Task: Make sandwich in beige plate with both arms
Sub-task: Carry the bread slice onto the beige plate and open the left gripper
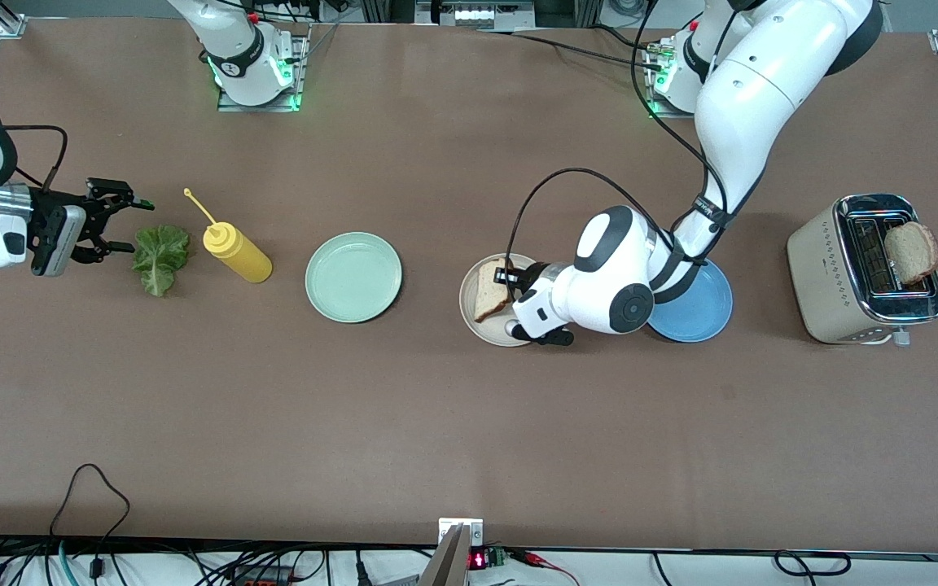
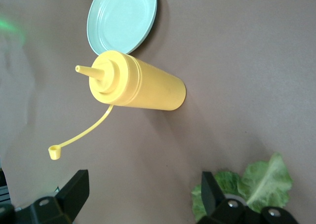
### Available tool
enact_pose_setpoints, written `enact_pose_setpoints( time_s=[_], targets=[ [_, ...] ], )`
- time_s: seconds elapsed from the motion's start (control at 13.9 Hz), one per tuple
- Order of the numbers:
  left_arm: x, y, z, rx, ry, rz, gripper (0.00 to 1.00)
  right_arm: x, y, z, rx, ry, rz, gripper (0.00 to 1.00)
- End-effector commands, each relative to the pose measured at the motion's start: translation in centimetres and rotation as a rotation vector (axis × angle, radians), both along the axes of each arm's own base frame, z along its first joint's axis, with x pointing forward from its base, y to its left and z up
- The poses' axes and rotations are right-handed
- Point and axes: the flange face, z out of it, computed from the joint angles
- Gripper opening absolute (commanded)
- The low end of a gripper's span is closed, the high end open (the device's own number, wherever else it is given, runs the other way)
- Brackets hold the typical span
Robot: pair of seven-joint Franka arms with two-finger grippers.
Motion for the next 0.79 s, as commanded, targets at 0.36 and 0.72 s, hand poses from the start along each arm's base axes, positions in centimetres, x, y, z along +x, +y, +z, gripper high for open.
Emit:
enact_pose_setpoints(
  time_s=[0.36, 0.72],
  targets=[
    [2.8, 5.7, -3.3, -0.022, -0.006, 0.019, 0.58, 2.3, 2.1, 0.2, 0.001, -0.028, 0.031, 1.0],
    [4.7, 8.7, -0.2, -0.001, -0.053, 0.038, 1.0, 2.4, 1.5, -1.2, 0.002, -0.024, 0.024, 1.0]
  ],
)
